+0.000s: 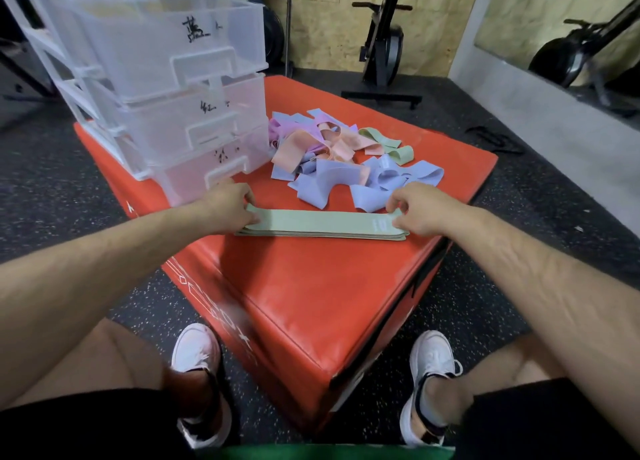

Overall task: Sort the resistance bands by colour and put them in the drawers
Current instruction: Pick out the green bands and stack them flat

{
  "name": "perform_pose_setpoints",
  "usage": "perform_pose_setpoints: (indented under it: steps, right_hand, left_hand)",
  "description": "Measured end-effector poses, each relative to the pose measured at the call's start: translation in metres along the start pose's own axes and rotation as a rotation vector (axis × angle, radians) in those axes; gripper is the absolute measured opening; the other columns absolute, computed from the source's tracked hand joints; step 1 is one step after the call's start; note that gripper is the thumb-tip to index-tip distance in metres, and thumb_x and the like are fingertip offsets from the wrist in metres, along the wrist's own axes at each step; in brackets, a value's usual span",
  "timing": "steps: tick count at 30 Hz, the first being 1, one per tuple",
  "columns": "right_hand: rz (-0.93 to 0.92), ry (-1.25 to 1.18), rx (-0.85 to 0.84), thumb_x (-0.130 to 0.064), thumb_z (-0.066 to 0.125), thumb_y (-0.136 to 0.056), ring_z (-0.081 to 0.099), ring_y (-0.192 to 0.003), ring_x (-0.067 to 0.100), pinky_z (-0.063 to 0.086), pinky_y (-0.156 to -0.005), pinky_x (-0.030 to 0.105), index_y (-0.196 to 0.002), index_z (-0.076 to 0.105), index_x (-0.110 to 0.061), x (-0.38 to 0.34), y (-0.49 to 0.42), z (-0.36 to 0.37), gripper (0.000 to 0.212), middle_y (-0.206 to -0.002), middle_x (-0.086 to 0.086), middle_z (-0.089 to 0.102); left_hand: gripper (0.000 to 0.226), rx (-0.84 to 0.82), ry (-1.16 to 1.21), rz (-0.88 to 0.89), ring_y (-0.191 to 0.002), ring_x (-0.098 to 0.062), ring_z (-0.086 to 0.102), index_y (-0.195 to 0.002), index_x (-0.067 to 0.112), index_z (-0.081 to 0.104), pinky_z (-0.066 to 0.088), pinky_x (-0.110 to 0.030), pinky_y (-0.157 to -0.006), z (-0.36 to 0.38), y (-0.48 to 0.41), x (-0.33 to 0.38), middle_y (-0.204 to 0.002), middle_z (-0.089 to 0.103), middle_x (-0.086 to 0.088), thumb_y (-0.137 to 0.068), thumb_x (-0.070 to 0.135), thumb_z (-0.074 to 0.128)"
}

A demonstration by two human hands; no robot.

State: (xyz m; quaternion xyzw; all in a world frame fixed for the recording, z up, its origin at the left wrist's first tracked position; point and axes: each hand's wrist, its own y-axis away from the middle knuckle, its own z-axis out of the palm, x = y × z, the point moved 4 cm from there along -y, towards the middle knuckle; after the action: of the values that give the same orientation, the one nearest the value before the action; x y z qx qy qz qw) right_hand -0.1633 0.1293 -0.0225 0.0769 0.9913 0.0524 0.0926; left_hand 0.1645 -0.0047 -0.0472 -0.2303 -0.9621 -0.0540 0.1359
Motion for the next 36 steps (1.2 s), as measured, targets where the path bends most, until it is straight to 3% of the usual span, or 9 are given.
perform_pose_setpoints:
  steps: [3, 6, 11, 16, 20, 24, 27, 30, 36]
  right_hand:
    - [-0.149, 0.022, 0.006, -0.030, 0.067, -0.079, 0.052, -0.109, 0.017, 0.049, -0.093, 0.039, -0.115, 0.067, -0.039, -0.012, 0.003, -0.001, 0.037, -0.113, -0.013, 0.063]
    - [-0.204, 0.026, -0.094, -0.046, 0.073, -0.081, 0.053, -0.112, 0.012, 0.044, -0.100, 0.040, -0.121, 0.063, -0.041, -0.019, 0.006, 0.007, 0.042, -0.116, -0.017, 0.061]
    - [-0.200, 0.046, -0.114, -0.047, 0.075, -0.080, 0.055, -0.109, 0.016, 0.046, -0.099, 0.042, -0.120, 0.060, -0.044, -0.019, 0.000, 0.013, 0.043, -0.112, -0.013, 0.059]
    - [-0.209, -0.027, -0.061, -0.051, 0.068, -0.087, 0.055, -0.118, 0.007, 0.046, -0.101, 0.036, -0.123, 0.064, -0.038, -0.028, 0.003, -0.002, 0.038, -0.123, -0.019, 0.060]
    - [-0.222, -0.067, 0.031, -0.055, 0.054, -0.091, 0.051, -0.128, 0.011, 0.044, -0.106, 0.041, -0.132, 0.056, -0.042, -0.041, -0.013, -0.012, 0.043, -0.138, -0.018, 0.055]
    - [-0.219, -0.129, 0.100, -0.036, 0.054, -0.098, 0.058, -0.119, 0.014, 0.046, -0.103, 0.039, -0.137, 0.053, -0.034, -0.046, -0.040, -0.033, 0.039, -0.135, -0.013, 0.059]
    - [-0.147, -0.199, 0.159, -0.025, 0.053, -0.099, 0.059, -0.116, 0.016, 0.046, -0.102, 0.037, -0.131, 0.059, -0.030, -0.029, -0.069, -0.050, 0.033, -0.132, -0.010, 0.063]
    - [0.039, -0.232, 0.196, -0.027, 0.047, -0.094, 0.060, -0.116, 0.020, 0.047, -0.100, 0.042, -0.124, 0.062, -0.035, 0.012, -0.103, -0.050, 0.035, -0.129, -0.008, 0.064]
    - [0.365, -0.339, 0.159, -0.038, 0.035, -0.081, 0.059, -0.117, 0.026, 0.045, -0.103, 0.049, -0.110, 0.066, -0.035, 0.083, -0.153, -0.016, 0.041, -0.127, -0.004, 0.065]
  left_hand:
    - [0.041, 0.073, 0.012, 0.186, -0.121, -0.025, 0.049, -0.116, 0.027, 0.067, 0.038, -0.038, -0.105, -0.006, 0.005, 0.012, -0.118, 0.055, -0.005, -0.077, 0.041, 0.070]
    - [0.061, -0.067, 0.009, 0.297, -0.121, -0.016, 0.052, -0.122, 0.041, 0.062, 0.039, -0.046, -0.104, -0.002, 0.015, 0.023, -0.123, 0.058, 0.008, -0.068, 0.069, 0.058]
    - [0.048, -0.114, -0.014, 0.332, -0.120, -0.012, 0.051, -0.123, 0.041, 0.061, 0.036, -0.044, -0.106, 0.002, 0.013, 0.022, -0.122, 0.056, 0.010, -0.078, 0.044, 0.076]
    - [0.062, -0.075, -0.039, 0.364, -0.122, -0.007, 0.049, -0.119, 0.048, 0.057, 0.039, -0.047, -0.103, -0.002, 0.008, 0.040, -0.125, 0.053, 0.018, -0.065, 0.078, 0.050]
    - [0.059, 0.067, 0.045, 0.421, -0.124, -0.011, 0.050, -0.127, 0.042, 0.057, 0.040, -0.049, -0.103, -0.009, -0.012, 0.074, -0.130, 0.056, 0.017, -0.074, 0.068, 0.050]
    - [0.051, 0.110, 0.201, 0.428, -0.124, -0.012, 0.048, -0.135, 0.029, 0.056, 0.036, -0.033, -0.106, -0.018, -0.032, 0.120, -0.128, 0.056, 0.011, -0.086, 0.043, 0.064]
    - [0.050, 0.130, 0.247, 0.445, -0.129, -0.017, 0.047, -0.138, 0.023, 0.054, 0.037, -0.034, -0.107, -0.013, -0.058, 0.144, -0.136, 0.055, 0.003, -0.090, 0.031, 0.065]
    - [0.061, 0.133, 0.222, 0.433, -0.135, -0.016, 0.043, -0.139, 0.027, 0.053, 0.034, -0.041, -0.112, -0.002, -0.088, 0.160, -0.144, 0.050, 0.005, -0.082, 0.049, 0.051]
    - [0.051, 0.218, 0.103, 0.505, -0.138, -0.017, 0.037, -0.143, 0.026, 0.049, 0.017, -0.029, -0.107, 0.014, -0.127, 0.191, -0.148, 0.046, 0.007, -0.092, 0.031, 0.056]
